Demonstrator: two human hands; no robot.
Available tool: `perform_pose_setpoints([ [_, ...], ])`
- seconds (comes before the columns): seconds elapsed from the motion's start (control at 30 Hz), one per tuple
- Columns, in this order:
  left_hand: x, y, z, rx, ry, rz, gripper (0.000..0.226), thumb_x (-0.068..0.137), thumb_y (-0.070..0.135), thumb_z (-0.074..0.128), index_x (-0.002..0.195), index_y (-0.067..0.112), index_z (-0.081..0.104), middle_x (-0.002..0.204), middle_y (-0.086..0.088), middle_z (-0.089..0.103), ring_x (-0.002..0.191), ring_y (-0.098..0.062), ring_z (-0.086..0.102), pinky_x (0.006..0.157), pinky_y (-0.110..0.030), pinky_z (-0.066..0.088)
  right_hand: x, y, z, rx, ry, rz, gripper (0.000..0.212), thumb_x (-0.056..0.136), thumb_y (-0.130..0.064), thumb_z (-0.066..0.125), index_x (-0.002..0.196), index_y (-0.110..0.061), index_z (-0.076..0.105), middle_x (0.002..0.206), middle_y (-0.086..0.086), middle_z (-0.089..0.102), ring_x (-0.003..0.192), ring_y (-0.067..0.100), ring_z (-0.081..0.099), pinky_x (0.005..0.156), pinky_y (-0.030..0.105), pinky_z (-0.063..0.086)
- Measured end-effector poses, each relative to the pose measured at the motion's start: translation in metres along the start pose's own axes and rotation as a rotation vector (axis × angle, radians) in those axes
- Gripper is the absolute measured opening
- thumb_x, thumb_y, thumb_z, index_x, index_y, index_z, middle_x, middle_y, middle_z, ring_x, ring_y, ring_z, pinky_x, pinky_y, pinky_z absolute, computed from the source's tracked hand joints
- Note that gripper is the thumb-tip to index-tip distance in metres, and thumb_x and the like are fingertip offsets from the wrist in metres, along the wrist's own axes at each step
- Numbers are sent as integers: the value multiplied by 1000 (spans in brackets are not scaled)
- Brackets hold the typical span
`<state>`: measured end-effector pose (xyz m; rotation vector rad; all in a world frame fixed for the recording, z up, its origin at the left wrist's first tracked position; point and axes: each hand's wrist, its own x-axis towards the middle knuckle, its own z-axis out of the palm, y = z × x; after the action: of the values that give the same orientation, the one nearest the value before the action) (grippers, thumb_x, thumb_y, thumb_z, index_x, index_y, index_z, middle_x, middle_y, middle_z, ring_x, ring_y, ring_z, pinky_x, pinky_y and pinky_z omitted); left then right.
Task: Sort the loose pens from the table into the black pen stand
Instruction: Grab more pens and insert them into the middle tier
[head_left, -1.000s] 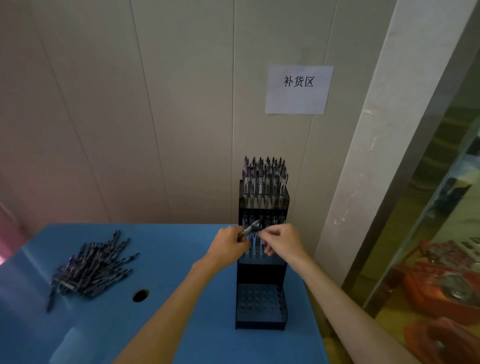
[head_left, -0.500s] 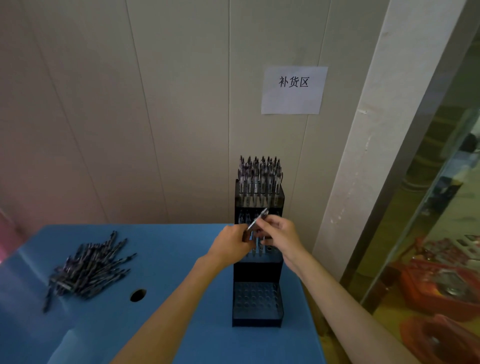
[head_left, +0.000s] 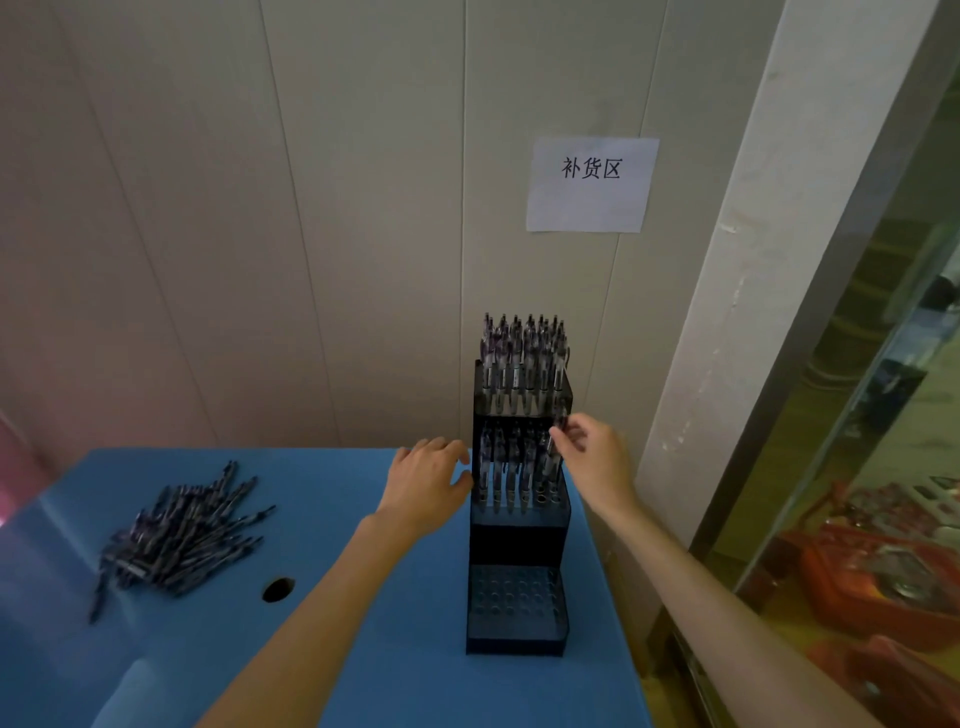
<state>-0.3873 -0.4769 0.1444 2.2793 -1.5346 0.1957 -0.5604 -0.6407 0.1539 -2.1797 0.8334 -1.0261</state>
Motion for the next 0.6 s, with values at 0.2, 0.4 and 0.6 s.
perform_pose_setpoints([
  [0.2,-1,-2,-2,-14,12,-7,24,100,35,50,118,24,61,116,4,63,111,-19,56,94,-36,40,-1,7,10,-70,-25,0,17,93,-18,69,80,-7,68,71,-1,69,66,9,67,65,24,57],
  [0.4,-4,-4,-1,-18,-3,-12,22,100,33,51,117,23,61,116,4,63,110,-18,55,96,-36,39,-6,7,16,-77,-35,18,17,92,-16,71,79,-4,71,69,3,69,61,2,61,59,4,45],
  [0.6,-6,-1,1,-31,-27,-17,22,100,30,51,118,23,61,115,4,63,110,-18,55,96,-35,39,-2,15,19,-92,-46,76,28,91,-16,72,67,-1,67,60,7,67,60,21,66,56,18,50],
])
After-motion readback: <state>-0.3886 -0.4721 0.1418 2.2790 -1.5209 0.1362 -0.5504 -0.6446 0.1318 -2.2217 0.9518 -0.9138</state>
